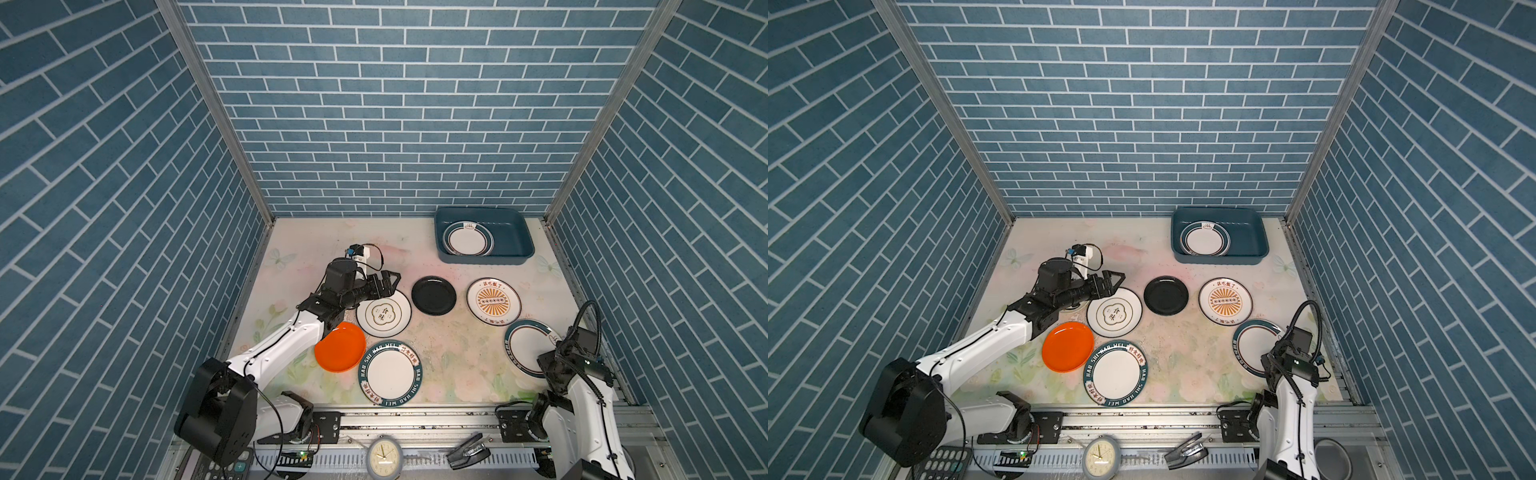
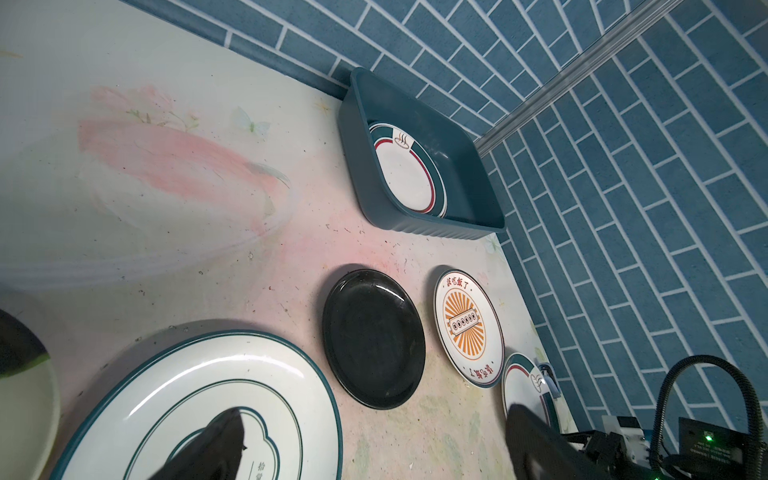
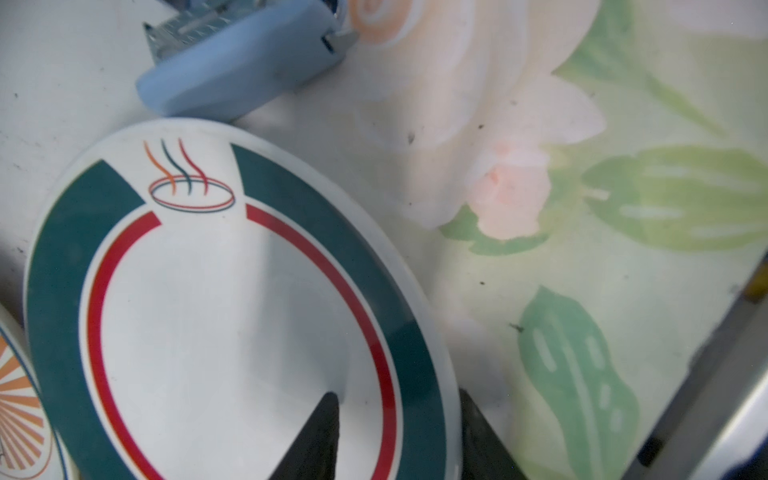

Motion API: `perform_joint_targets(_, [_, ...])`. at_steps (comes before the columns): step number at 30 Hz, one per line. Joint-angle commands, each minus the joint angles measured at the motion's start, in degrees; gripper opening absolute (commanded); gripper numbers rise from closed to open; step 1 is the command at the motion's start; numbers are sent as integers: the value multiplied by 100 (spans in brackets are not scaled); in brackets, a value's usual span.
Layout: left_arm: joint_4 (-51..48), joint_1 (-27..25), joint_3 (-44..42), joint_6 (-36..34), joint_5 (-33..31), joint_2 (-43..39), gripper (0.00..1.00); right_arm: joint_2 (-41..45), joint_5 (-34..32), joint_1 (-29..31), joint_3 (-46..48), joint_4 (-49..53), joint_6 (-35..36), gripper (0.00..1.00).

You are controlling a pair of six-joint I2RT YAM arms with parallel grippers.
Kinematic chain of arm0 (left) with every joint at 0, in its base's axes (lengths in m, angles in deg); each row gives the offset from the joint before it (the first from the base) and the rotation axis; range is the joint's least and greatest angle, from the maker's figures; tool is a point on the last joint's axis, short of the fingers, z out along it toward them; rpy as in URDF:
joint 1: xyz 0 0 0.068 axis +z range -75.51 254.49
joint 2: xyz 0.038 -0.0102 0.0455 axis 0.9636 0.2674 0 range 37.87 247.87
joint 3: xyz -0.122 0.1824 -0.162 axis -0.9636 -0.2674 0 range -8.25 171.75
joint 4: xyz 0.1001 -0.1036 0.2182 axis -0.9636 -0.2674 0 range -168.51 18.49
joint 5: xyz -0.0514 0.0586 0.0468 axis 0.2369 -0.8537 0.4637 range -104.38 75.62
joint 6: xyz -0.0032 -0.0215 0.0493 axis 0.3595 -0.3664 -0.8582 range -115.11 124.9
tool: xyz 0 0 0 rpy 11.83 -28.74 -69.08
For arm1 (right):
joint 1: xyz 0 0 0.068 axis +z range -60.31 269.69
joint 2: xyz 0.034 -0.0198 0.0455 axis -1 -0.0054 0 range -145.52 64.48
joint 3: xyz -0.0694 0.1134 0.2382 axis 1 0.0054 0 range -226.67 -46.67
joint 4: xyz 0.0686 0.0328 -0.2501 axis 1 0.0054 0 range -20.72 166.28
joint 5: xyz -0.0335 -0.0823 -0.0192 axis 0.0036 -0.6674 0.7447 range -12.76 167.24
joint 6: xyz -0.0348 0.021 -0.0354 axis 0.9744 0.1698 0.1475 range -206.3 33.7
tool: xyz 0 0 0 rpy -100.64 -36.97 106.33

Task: Place the plates into the plastic bin on the countertop
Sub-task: 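Close the right gripper on the green-rimmed plate rim and tilt it up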

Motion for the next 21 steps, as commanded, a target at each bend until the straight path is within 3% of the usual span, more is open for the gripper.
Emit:
perform_joint_targets(1, [74,27,131,5,51,39,100,-54,269,1,147,39,-93,39])
perform_joint_targets(3, [64,33,122,-12,39,38,100,-72,293,-7,156,15,-88,30])
perform_joint_targets(9, [31,35,103,2,0,50,99,2,285,1,187,-31,-66,18])
perform_joint_targets(21, [21,30,114,-5,8,52,100,187,370,2,239,-82,-4,11])
